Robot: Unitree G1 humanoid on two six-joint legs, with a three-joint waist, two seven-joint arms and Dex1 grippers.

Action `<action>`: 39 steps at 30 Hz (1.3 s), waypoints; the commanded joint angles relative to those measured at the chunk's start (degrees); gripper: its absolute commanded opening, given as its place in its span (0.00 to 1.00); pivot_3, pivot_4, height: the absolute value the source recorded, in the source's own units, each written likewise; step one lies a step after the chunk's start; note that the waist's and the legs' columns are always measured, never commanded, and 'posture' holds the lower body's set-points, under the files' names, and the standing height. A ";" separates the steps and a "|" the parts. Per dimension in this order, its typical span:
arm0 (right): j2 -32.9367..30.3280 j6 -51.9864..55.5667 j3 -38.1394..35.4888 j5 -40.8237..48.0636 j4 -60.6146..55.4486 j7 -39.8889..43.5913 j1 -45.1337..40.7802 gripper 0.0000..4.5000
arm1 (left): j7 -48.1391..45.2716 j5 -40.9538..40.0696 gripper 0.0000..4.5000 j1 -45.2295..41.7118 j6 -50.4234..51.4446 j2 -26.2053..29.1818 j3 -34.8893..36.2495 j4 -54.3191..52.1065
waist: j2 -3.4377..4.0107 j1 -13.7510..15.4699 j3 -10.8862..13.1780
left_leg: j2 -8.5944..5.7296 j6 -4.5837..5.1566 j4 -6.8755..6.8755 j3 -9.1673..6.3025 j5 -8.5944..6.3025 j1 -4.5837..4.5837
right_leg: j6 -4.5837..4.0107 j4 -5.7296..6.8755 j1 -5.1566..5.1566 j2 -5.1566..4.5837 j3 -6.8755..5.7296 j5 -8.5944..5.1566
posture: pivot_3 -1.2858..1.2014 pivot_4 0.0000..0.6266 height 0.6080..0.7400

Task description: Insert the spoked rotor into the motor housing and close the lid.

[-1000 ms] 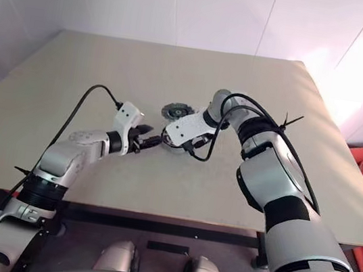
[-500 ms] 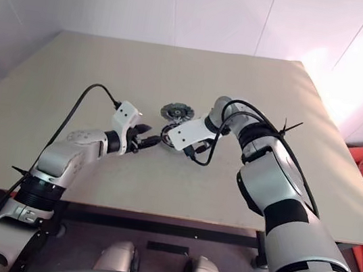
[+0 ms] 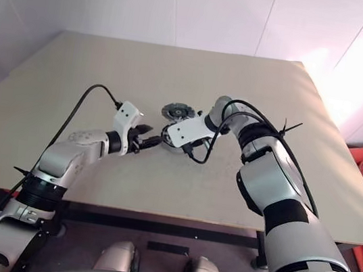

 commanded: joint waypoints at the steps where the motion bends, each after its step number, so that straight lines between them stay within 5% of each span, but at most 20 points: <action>1: -0.49 -0.38 -0.47 -0.08 -0.48 -1.03 -2.07 0.23 | -0.23 -0.08 0.69 -0.68 -0.49 0.08 0.75 -1.89 | 0.00 0.00 0.00 | 0.00 0.01 0.00 0.00 0.00 0.00 | 0.00 0.00 0.00 0.00 0.00 0.00 | 0.52 0.00 1.00; 6: -0.67 -2.81 0.28 -0.94 -0.94 -0.12 -2.63 0.23 | -0.31 0.03 0.69 -0.93 -0.73 0.05 0.77 -1.44 | 0.00 -0.01 0.00 | 0.00 0.01 0.00 0.00 0.00 0.00 | -0.01 0.01 0.00 0.00 0.00 0.00 | 0.52 0.00 1.00; 11: -0.62 -5.27 0.13 -0.68 -1.38 2.11 -2.81 0.00 | -0.21 0.14 0.69 -1.03 -1.06 -0.17 0.89 -0.91 | 0.00 0.02 0.00 | 0.00 0.02 0.00 0.00 0.00 0.00 | -0.01 0.00 0.00 0.00 0.00 0.00 | 0.52 0.00 1.00; 21: -0.82 -7.08 -0.78 0.40 -2.44 2.82 -3.70 0.00 | -0.11 0.26 0.69 -0.85 -1.45 -0.31 1.12 -0.45 | 0.01 -0.01 0.01 | 0.00 0.08 0.00 0.00 0.01 -0.05 | -0.01 -0.02 -0.03 0.00 0.00 0.00 | 0.52 0.00 1.00; 27: -5.31 -11.59 -1.65 3.88 -6.43 13.13 -2.56 0.00 | 0.38 0.17 0.69 -0.74 -1.53 -0.35 1.79 -0.13 | 0.02 0.15 0.03 | -0.01 0.11 0.01 -0.01 0.01 -0.12 | -0.01 -0.03 -0.06 0.00 0.00 0.00 | 0.52 0.00 1.00; 31: -9.44 -6.74 -2.13 9.18 -12.66 24.67 0.37 0.00 | 1.21 -0.21 0.69 0.06 -1.17 -0.79 2.70 -0.30 | 0.01 0.13 0.04 | -0.01 0.22 0.11 -0.02 -0.04 -0.27 | -0.01 -0.03 -0.12 0.00 -0.01 0.00 | 0.52 0.00 1.00; 37: -14.85 7.99 1.55 12.13 -23.80 25.73 6.14 0.00 | 2.57 -0.07 0.69 1.02 -0.57 -1.32 3.65 -1.10 | 0.01 0.14 0.04 | 0.02 0.24 0.18 -0.01 -0.05 -0.33 | -0.01 -0.03 -0.12 0.01 -0.02 0.00 | 0.52 0.00 1.00; 39: -15.72 22.49 2.52 16.24 -32.67 25.73 10.05 0.00 | 2.98 -0.13 0.69 1.36 -0.54 -1.23 4.08 -1.32 | 0.01 0.21 0.04 | 0.03 0.24 0.18 -0.01 -0.05 -0.33 | 0.00 -0.04 -0.09 0.03 -0.02 0.00 | 0.52 0.00 1.00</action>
